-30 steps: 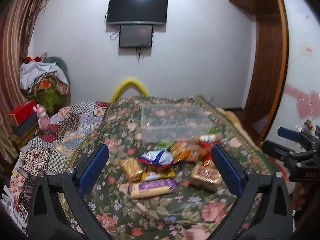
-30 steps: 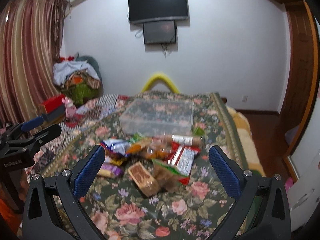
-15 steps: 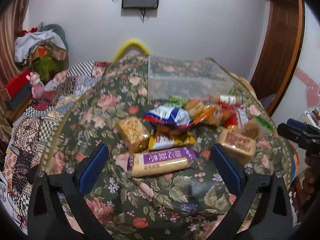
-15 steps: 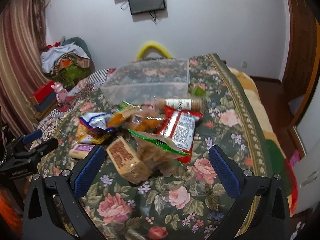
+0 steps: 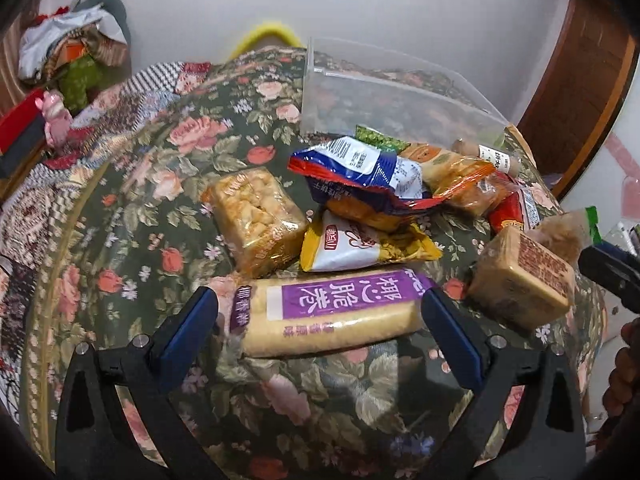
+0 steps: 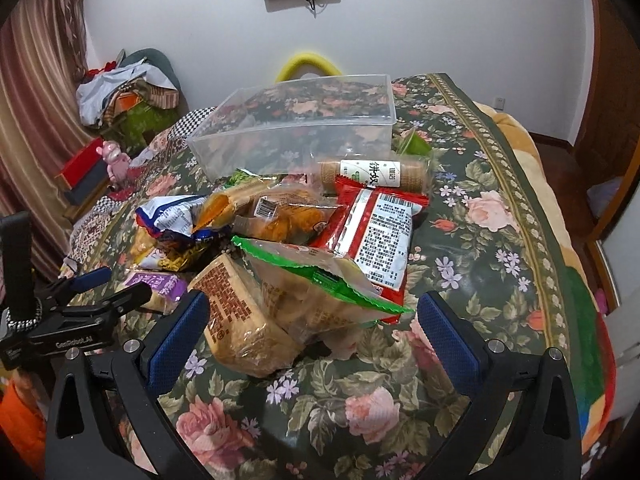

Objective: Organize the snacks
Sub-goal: 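Lower the left tool to the purple coconut roll while the right tool reaches the green-edged bread bag, then close the left gripper on the purple coconut roll while the right gripper grasps the green-edged bread bag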

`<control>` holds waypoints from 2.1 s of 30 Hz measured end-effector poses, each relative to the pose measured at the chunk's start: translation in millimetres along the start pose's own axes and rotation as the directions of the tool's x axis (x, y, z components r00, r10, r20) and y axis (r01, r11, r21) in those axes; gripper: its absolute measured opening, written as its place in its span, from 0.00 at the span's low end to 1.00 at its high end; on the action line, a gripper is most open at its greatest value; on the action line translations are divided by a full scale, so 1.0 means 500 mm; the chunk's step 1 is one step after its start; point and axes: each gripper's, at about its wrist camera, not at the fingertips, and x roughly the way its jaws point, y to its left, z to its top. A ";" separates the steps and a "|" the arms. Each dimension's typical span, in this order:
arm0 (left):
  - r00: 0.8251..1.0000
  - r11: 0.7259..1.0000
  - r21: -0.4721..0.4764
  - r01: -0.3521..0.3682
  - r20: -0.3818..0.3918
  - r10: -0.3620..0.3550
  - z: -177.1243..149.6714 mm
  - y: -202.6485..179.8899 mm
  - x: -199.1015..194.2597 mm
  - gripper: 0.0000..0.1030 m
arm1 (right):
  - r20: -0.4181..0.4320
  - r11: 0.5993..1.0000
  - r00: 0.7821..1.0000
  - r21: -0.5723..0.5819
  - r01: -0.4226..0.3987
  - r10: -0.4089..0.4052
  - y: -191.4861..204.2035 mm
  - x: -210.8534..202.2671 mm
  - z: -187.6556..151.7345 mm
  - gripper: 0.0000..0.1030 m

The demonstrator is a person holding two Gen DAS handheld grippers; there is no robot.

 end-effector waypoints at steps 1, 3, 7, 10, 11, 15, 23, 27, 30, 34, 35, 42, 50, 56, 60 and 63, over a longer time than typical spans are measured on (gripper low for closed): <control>1.000 1.000 -0.005 0.009 -0.006 -0.009 0.003 0.003 0.005 1.00 | -0.002 1.000 1.000 0.005 -0.003 0.003 -0.002 0.004 0.002 1.00; 1.000 1.000 -0.014 0.023 -0.016 -0.024 0.006 0.003 0.017 1.00 | -0.007 1.000 1.000 0.018 -0.008 0.009 -0.006 0.011 0.004 1.00; 1.000 1.000 -0.023 0.010 -0.011 -0.011 0.013 0.003 0.032 1.00 | -0.027 0.999 0.999 0.042 -0.017 0.018 -0.013 0.024 0.006 0.97; 1.000 0.999 -0.040 0.010 -0.024 -0.011 0.014 0.006 0.048 1.00 | -0.038 0.998 0.999 0.057 -0.019 0.021 -0.020 0.032 0.006 0.92; 1.000 0.999 -0.039 0.010 -0.019 -0.011 0.014 0.005 0.049 1.00 | -0.039 0.998 0.999 0.062 -0.021 0.023 -0.020 0.032 0.006 0.91; 1.000 1.000 -0.025 0.001 -0.020 -0.001 0.017 0.002 0.057 1.00 | -0.045 0.994 0.998 0.097 -0.040 0.044 -0.031 0.039 0.008 0.83; 0.998 0.999 -0.032 0.027 -0.049 -0.028 0.023 0.011 0.068 1.00 | -0.063 0.989 0.994 0.118 -0.085 0.093 -0.030 0.048 0.005 0.60; 0.997 0.999 -0.027 0.031 -0.070 -0.033 0.023 0.009 0.065 1.00 | -0.051 0.995 0.997 0.090 -0.053 0.057 -0.024 0.040 0.005 0.58; 0.996 0.999 -0.029 0.043 -0.083 -0.045 0.018 0.009 0.057 0.97 | -0.037 0.995 0.998 0.087 -0.039 0.043 -0.025 0.029 0.007 0.56; 0.994 0.998 -0.034 0.058 -0.095 -0.061 0.005 0.005 0.038 0.95 | -0.028 0.996 0.999 0.081 -0.042 0.044 -0.027 0.017 0.013 0.46; 0.994 0.998 -0.031 0.056 -0.093 -0.058 0.002 0.003 0.033 0.87 | -0.029 0.996 0.999 0.080 -0.042 0.044 -0.027 0.016 0.014 0.46; 0.987 0.994 -0.071 0.084 -0.133 -0.093 -0.003 0.014 0.005 0.67 | -0.013 0.997 0.999 0.064 -0.039 0.040 -0.014 -0.006 0.014 0.45; 0.977 0.990 0.101 0.104 -0.196 -0.082 -0.039 -0.032 -0.042 0.67 | 0.002 0.995 0.999 0.083 -0.049 0.049 -0.021 -0.028 0.012 0.46; 0.990 0.990 0.130 0.063 -0.135 -0.045 -0.015 -0.034 -0.058 0.77 | 0.003 0.995 0.999 0.086 -0.045 0.045 -0.020 -0.038 0.005 0.46; 0.985 0.984 0.146 0.099 -0.156 -0.076 0.016 -0.039 -0.027 0.79 | 0.012 0.995 0.999 0.089 -0.039 0.038 -0.024 -0.046 0.005 0.46; 0.974 0.966 0.199 0.165 -0.186 -0.128 0.023 -0.057 0.005 0.79 | 0.021 0.994 0.999 0.105 -0.039 0.037 -0.033 -0.050 0.009 0.46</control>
